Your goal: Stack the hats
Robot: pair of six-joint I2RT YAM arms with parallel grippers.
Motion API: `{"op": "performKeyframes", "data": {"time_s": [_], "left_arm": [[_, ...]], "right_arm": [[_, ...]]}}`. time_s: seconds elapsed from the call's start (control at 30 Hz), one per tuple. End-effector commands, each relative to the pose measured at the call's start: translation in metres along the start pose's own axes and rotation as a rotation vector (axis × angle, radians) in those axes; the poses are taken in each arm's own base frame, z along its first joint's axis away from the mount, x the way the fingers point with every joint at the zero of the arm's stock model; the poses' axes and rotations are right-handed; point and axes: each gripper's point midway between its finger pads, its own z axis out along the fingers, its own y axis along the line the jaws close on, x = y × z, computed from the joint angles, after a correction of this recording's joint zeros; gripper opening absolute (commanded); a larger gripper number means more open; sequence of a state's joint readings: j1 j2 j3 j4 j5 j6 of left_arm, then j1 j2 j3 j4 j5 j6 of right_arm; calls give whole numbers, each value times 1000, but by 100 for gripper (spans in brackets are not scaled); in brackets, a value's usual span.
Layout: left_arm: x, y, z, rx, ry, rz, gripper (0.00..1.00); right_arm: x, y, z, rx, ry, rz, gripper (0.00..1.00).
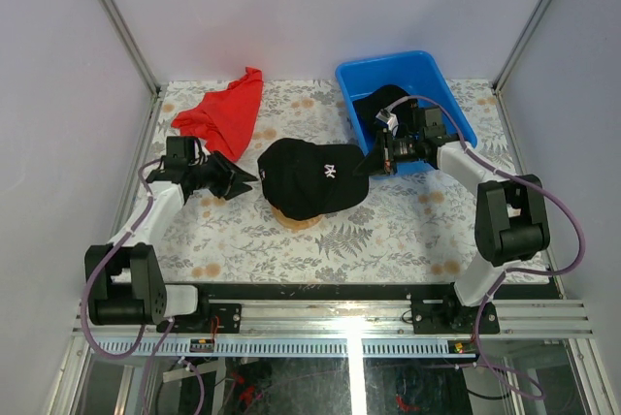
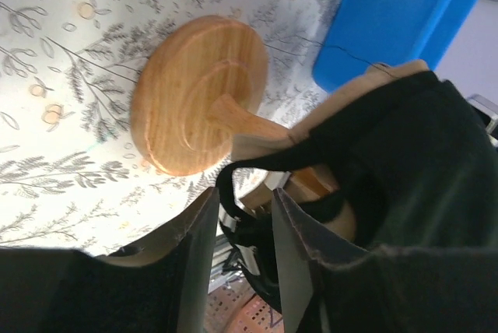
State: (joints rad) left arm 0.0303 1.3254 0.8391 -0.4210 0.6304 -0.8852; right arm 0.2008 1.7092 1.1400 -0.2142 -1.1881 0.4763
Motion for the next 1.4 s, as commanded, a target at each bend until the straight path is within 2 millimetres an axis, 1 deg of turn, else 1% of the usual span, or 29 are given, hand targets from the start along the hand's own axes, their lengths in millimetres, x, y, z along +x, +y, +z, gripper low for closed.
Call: {"op": "performKeyframes", "data": {"time_s": [0.0,0.1,0.23,0.3,0.53,0.67,0.73,0.9,1.03,1.07,1.13,1.27,1.37], "left_arm": [[10,-28,-16,102,38,17,36],[8,-33,-18,118,31,33,40],[7,-28,-12,110,35,30,41],[7,-29,-10,123,31,31,42],[7,-47,-14,186,27,41,43],[10,-50,-13,194,35,57,44],[12,-45,-6,177,46,63,45],[21,-33,23,116,84,87,46],[16,-32,33,95,63,105,47],[13,-29,36,82,61,106,46],[9,-23,40,45,57,121,42],[0,-9,47,-35,37,159,30],[-4,8,52,-98,39,177,24]], "right_arm": [[0,-11,7,67,4,51,0],[0,-11,8,67,6,52,0],[-2,-9,8,64,2,56,0],[-3,-8,8,63,0,53,0],[-1,-10,9,64,6,61,0],[-1,-12,9,66,8,69,0],[-2,-12,9,65,7,67,0],[-4,-9,9,63,3,65,0],[-3,-7,9,64,3,65,0],[-3,-8,9,63,4,67,0],[-2,-8,9,64,4,67,0],[-3,-8,9,63,1,71,0],[-4,-9,9,63,-1,76,0]]}}
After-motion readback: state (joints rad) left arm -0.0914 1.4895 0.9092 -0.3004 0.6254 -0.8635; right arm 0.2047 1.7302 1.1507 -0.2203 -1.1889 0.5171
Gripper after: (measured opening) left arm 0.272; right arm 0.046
